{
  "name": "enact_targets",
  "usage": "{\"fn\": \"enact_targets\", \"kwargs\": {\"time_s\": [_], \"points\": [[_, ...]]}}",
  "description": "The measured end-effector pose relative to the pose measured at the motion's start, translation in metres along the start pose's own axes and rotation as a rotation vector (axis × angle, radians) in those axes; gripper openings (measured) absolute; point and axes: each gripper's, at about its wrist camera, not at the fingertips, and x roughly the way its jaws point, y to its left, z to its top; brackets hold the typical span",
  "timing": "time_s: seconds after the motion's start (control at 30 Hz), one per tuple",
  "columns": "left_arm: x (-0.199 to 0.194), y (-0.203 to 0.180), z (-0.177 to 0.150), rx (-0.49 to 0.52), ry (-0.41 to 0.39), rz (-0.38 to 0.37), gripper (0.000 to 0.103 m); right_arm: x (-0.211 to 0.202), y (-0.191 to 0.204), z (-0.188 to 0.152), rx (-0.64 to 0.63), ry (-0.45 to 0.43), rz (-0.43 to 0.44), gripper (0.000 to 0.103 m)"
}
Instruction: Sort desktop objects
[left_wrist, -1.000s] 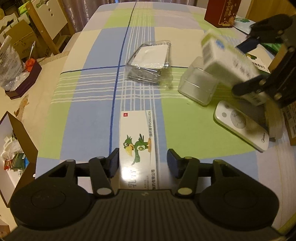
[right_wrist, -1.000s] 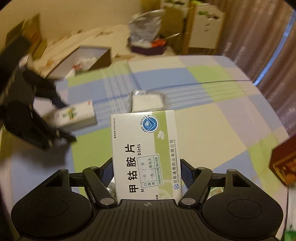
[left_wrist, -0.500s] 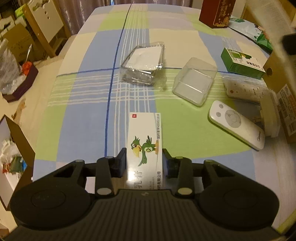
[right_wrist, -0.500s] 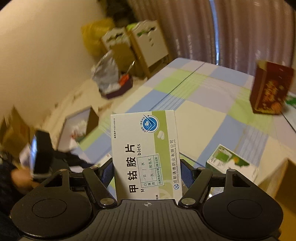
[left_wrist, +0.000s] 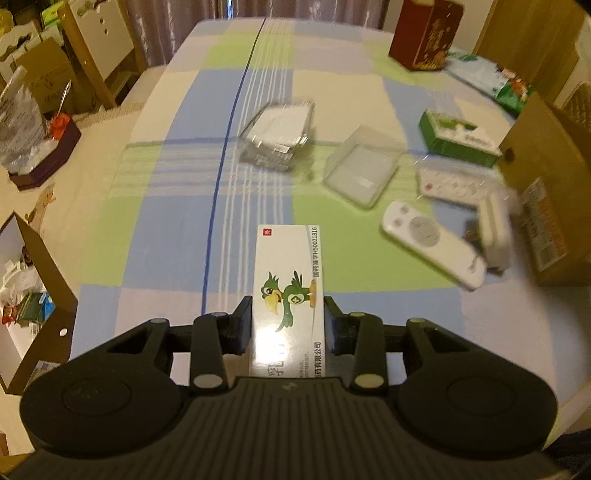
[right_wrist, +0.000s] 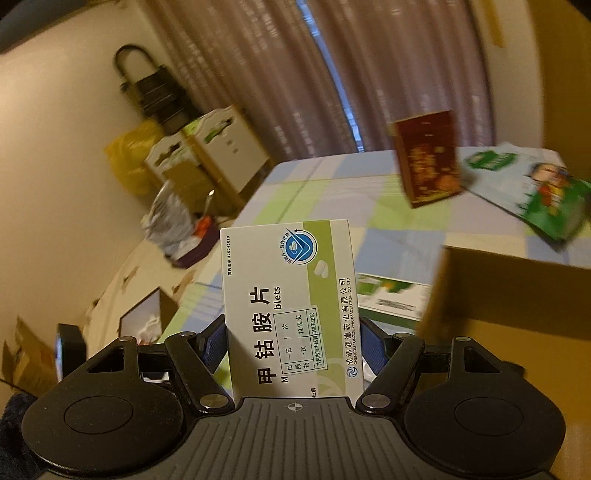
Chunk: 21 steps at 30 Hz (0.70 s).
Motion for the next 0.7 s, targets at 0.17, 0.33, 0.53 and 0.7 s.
{"fn": "enact_targets", "kwargs": {"time_s": [0.17, 0.33, 0.53, 0.7], "points": [[-0.023, -0.022, 0.014, 0.021, -0.055, -0.03, 0.033, -0.038, -0.031, -0.008, 0.071, -0.025, -0.078, 0.071], [-0.042, -0.051, 0.029, 0.065, -0.104, -0.064, 0.033, -0.076, -0.071, -0.018, 0.134, -0.039, -0.165, 0.071], [-0.061, -0.094, 0.05, 0.142, -0.155, -0.123, 0.033, -0.116, -0.117, -0.029, 0.189, -0.041, -0.263, 0.071], [-0.075, -0.143, 0.073, 0.215, -0.204, -0.213, 0.033, -0.14, -0.148, -0.032, 0.176, -0.02, -0.311, 0.071]]}}
